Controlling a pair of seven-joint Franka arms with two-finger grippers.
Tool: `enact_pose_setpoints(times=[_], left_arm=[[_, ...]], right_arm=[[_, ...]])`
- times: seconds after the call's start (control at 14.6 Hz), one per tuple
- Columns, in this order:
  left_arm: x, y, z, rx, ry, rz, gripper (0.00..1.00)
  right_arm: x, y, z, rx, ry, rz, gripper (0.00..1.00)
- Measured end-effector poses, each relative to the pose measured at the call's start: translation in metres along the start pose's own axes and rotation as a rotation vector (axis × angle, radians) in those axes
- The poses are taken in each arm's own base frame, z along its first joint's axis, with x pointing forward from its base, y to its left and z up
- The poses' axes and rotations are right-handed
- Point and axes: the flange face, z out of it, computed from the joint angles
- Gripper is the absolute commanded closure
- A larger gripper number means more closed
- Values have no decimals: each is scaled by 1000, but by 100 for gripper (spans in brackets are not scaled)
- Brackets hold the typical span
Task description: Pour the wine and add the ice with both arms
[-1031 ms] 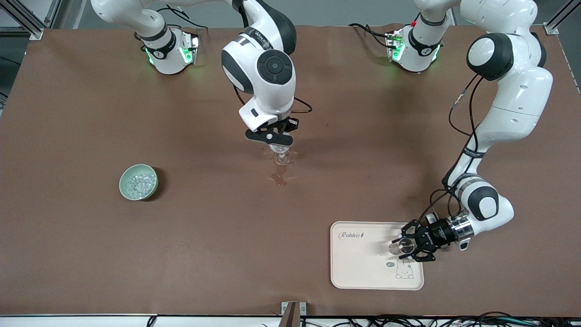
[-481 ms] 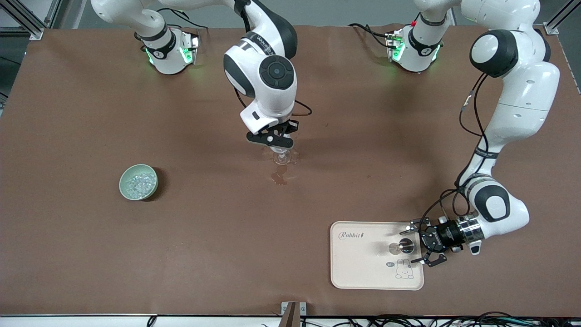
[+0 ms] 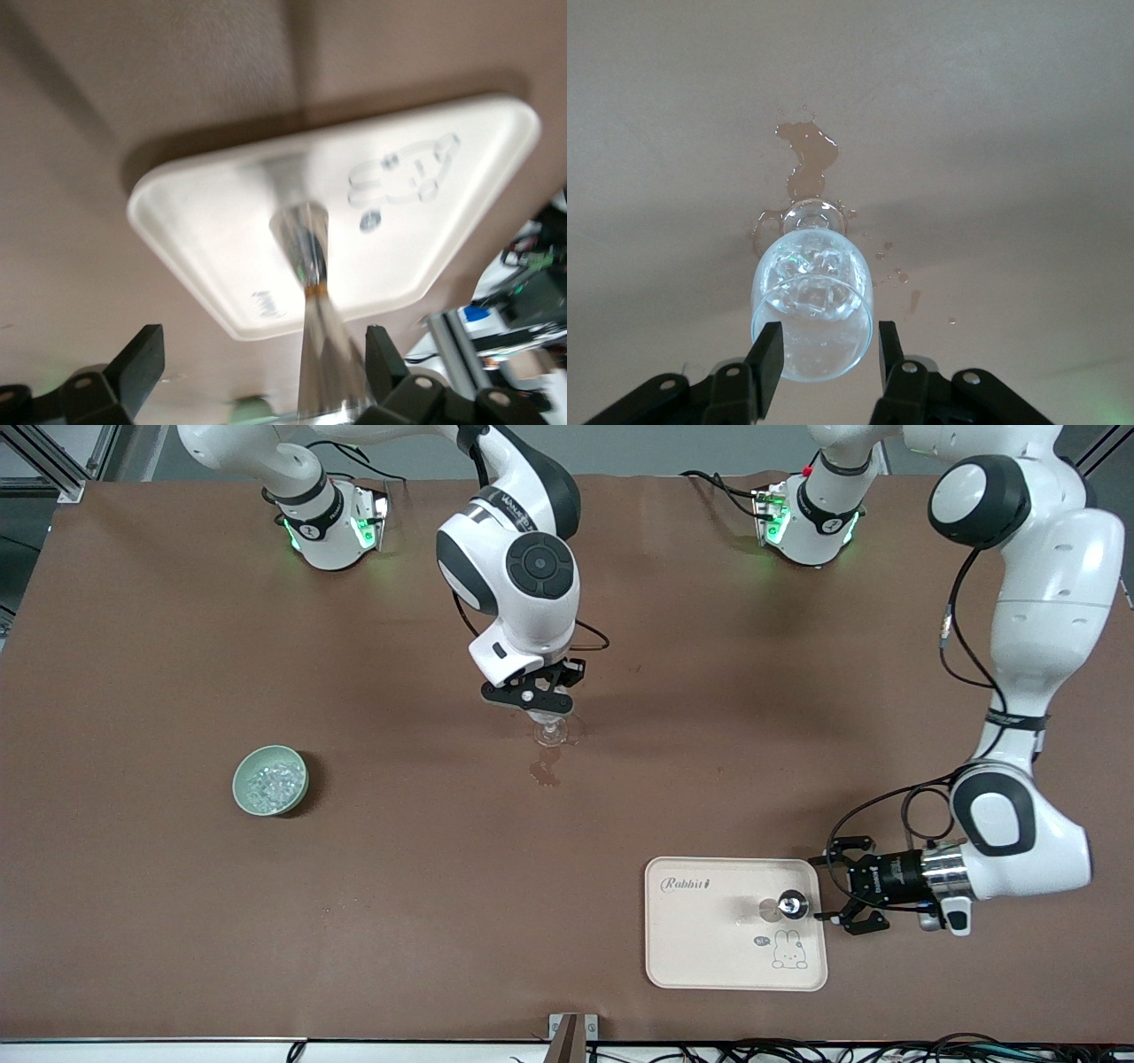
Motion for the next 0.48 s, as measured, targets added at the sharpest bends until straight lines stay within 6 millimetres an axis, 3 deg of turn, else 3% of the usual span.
enact_pose_setpoints(times=[0.07, 0.21, 0.27, 0.48], left_arm=[[-14, 6, -14, 14, 31, 60, 0], [-43, 15, -36, 47, 94, 206, 0], [-56, 18, -43, 77, 123, 282, 0], [-88, 21, -62, 228, 258, 571, 0]], right_arm=[[2, 1, -3, 4, 5, 3, 0], [12, 6, -22, 27, 35, 19, 0], [21, 15, -42, 48, 62, 36, 0], [59, 78, -119, 114, 158, 90, 0]])
